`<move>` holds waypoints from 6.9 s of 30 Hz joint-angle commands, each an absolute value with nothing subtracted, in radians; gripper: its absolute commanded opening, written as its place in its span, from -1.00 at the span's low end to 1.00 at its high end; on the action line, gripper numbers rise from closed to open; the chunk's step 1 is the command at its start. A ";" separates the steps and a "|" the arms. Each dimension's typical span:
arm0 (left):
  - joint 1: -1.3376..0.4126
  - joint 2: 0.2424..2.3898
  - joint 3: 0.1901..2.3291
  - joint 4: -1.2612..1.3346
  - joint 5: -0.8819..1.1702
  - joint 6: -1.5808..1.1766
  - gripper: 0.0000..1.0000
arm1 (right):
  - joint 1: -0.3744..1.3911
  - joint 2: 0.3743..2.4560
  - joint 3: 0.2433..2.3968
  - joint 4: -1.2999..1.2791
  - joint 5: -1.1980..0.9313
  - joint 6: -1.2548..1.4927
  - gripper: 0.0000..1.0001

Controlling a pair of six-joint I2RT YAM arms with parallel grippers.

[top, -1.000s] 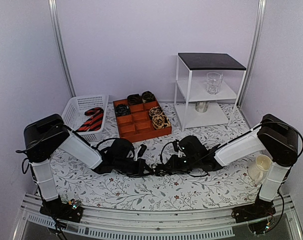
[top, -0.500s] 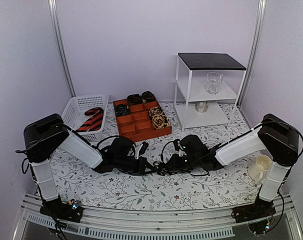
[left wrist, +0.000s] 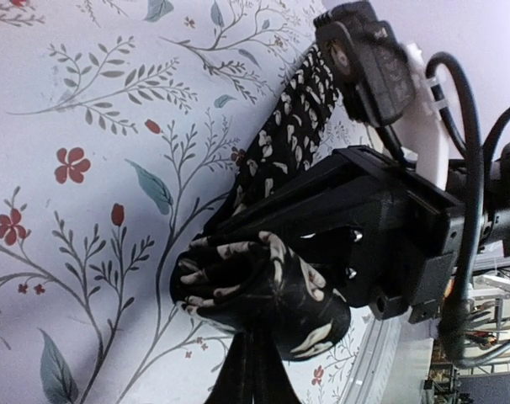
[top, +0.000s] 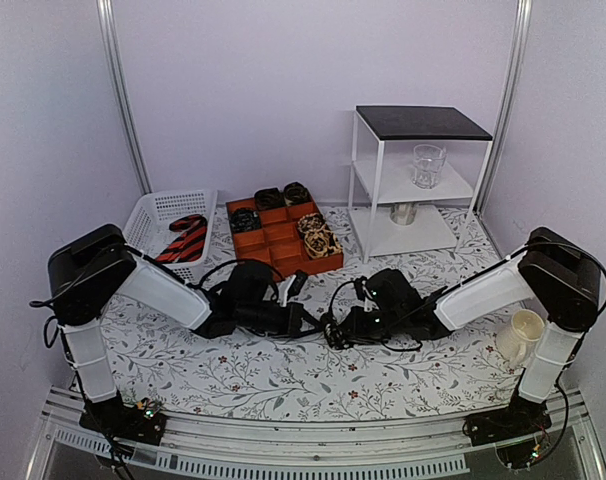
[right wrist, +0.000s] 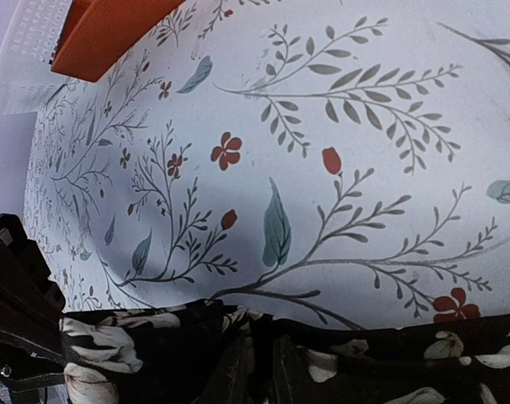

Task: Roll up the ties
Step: Roll the tie at the center of the board.

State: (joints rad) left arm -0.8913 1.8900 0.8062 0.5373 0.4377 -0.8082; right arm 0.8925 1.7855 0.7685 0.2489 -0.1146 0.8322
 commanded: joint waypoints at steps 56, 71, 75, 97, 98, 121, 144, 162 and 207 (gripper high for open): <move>-0.973 1.957 0.984 0.419 0.321 -0.493 -0.37 | 0.753 1.606 0.602 0.255 -0.248 0.789 -0.55; -1.023 1.898 0.907 0.414 0.276 -0.167 0.62 | 0.768 1.629 0.543 0.347 -0.274 0.914 -0.58; -1.048 1.939 0.937 0.401 0.223 -0.150 0.63 | 0.773 1.629 0.538 0.350 -0.266 0.923 -0.58; -1.088 1.707 0.644 0.527 0.149 -0.279 0.48 | 0.905 1.661 0.560 0.336 -0.155 1.026 -0.58; -1.090 1.727 0.668 0.514 0.144 -0.272 0.50 | 0.906 1.657 0.555 0.343 -0.154 1.023 -0.58; -1.105 2.018 0.897 0.425 0.199 -0.082 0.29 | 0.906 1.635 0.524 0.359 -0.155 1.017 -0.58; -1.058 1.978 0.858 0.408 0.201 0.046 0.19 | 0.906 1.610 0.550 0.357 -0.267 1.062 -0.60; -1.008 1.701 0.519 0.728 0.078 -0.452 0.05 | 0.907 1.583 0.553 0.336 -0.295 1.137 -0.61; -1.065 1.994 0.884 0.365 0.355 -0.539 -0.90 | 0.926 1.494 0.563 0.193 -0.208 1.065 -0.52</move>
